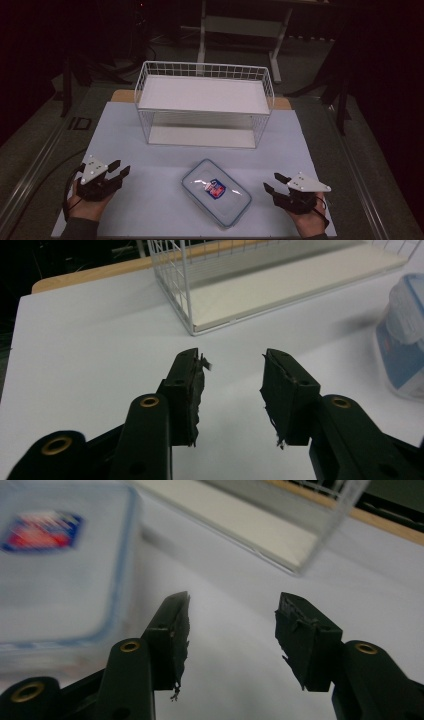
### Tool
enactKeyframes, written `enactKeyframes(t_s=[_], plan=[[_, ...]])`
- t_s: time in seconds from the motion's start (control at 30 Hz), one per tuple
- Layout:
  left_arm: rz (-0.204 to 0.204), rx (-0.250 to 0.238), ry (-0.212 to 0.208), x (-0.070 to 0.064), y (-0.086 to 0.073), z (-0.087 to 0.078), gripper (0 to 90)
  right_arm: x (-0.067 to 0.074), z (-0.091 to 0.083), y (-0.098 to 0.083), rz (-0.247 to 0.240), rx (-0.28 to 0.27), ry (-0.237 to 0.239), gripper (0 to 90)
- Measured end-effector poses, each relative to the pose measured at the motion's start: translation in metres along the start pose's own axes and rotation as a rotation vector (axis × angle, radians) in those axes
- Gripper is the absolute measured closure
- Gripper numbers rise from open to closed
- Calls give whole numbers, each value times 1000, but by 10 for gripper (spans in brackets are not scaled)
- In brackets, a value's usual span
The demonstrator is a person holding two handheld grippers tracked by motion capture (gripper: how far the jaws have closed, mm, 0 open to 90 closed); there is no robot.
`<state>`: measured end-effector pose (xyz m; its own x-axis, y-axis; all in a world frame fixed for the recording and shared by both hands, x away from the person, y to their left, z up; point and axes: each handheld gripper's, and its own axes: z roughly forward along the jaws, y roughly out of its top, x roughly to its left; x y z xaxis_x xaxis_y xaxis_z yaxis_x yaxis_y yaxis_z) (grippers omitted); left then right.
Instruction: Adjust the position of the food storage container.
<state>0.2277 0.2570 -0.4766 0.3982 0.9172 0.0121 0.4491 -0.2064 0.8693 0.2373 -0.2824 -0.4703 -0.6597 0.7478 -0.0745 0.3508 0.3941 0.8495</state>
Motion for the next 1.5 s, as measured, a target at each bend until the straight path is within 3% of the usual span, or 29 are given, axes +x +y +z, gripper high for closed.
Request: enactKeyframes(t_s=[0.13,0.17,0.2,0.3,0.33,0.37,0.57,0.73,0.77,0.9,1.17,1.4,1.5], plan=[[-4,3,-3,2,0,1,583,6,-1,2,5,-16,27,506],[2,2,-4,2,0,0,583,10,-1,3,6,-20,43,524],[2,1,-3,2,0,0,583,23,1,7,-17,-32,81,601],[6,-2,-3,2,0,-1,583,30,2,9,-26,-37,108,618],[3,-4,-12,2,0,-1,583,30,2,9,-26,-37,108,646],[2,-5,-14,2,0,-1,583,40,5,11,-40,-27,155,742],[7,4,-19,1,0,2,570,58,12,14,-75,-9,235,891],[10,8,-22,0,-1,2,566,71,17,16,-106,0,278,897],[12,10,-22,0,-1,3,563,81,20,16,-127,11,308,898],[13,10,-21,-1,-1,3,558,98,25,18,-171,20,354,897],[13,7,-27,-1,-1,4,551,122,31,18,-208,44,438,897],[17,12,-27,-2,-1,5,551,130,34,17,-228,70,483,897],[23,13,-26,-2,-1,5,551,134,36,16,-260,98,497,897]])
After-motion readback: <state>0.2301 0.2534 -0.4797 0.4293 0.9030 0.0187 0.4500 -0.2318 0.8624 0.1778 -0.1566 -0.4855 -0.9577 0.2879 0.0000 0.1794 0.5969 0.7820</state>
